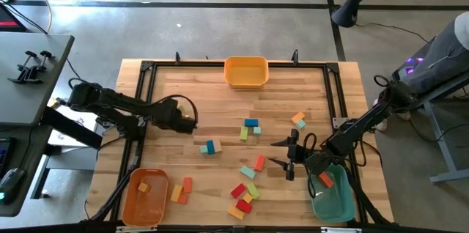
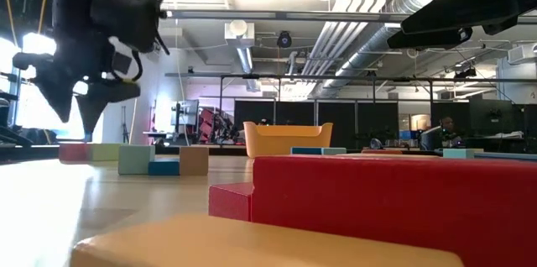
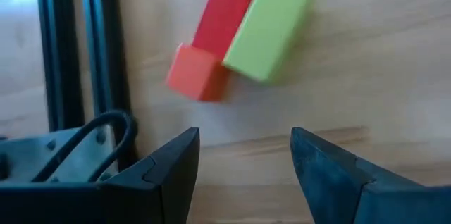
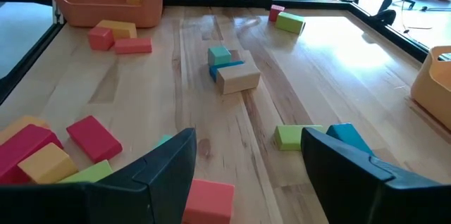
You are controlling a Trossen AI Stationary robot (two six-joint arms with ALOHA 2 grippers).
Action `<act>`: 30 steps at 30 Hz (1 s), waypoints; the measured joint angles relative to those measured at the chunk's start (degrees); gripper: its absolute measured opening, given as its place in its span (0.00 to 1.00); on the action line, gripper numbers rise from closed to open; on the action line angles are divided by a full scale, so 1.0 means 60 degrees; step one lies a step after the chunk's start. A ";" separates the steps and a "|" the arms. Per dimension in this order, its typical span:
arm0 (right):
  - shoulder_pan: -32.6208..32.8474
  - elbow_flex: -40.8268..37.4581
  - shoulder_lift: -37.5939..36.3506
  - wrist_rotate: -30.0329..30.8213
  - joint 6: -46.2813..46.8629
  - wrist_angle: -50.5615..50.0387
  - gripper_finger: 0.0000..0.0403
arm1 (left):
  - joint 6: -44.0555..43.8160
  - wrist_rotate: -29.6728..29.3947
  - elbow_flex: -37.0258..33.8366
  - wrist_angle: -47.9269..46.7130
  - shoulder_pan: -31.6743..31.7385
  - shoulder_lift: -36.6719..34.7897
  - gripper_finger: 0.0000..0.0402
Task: Sort blocks by size
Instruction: Put the small red rectangle block into the yellow bin
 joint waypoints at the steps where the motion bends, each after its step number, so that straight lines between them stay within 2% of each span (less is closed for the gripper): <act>1: -0.0004 0.0000 0.0000 0.0000 0.0000 0.0000 0.63 | 0.0121 0.0019 -0.0049 0.0017 0.0114 0.0000 0.53; 6: -0.0003 0.0000 0.0000 0.0000 0.0000 -0.0004 0.63 | 0.0607 0.0071 -0.0299 0.0038 0.0482 0.0000 0.53; 10: -0.0001 0.0000 0.0000 0.0000 0.0000 -0.0004 0.63 | 0.1381 0.0879 -0.0563 0.0034 0.0698 0.0000 0.53; 14: -0.0002 0.0000 0.0000 0.0000 0.0000 -0.0004 0.63 | 0.1547 0.0914 -0.0593 0.0082 0.0726 0.0000 0.57; 23: 0.0000 0.0000 0.0000 0.0000 0.0000 -0.0040 0.63 | 0.1656 -0.0327 -0.0596 0.0896 0.0842 0.0000 0.66; 30: -0.0003 0.0000 0.0000 0.0000 0.0000 -0.0048 0.63 | 0.2649 -0.0437 -0.0596 0.2076 0.1323 0.0000 0.66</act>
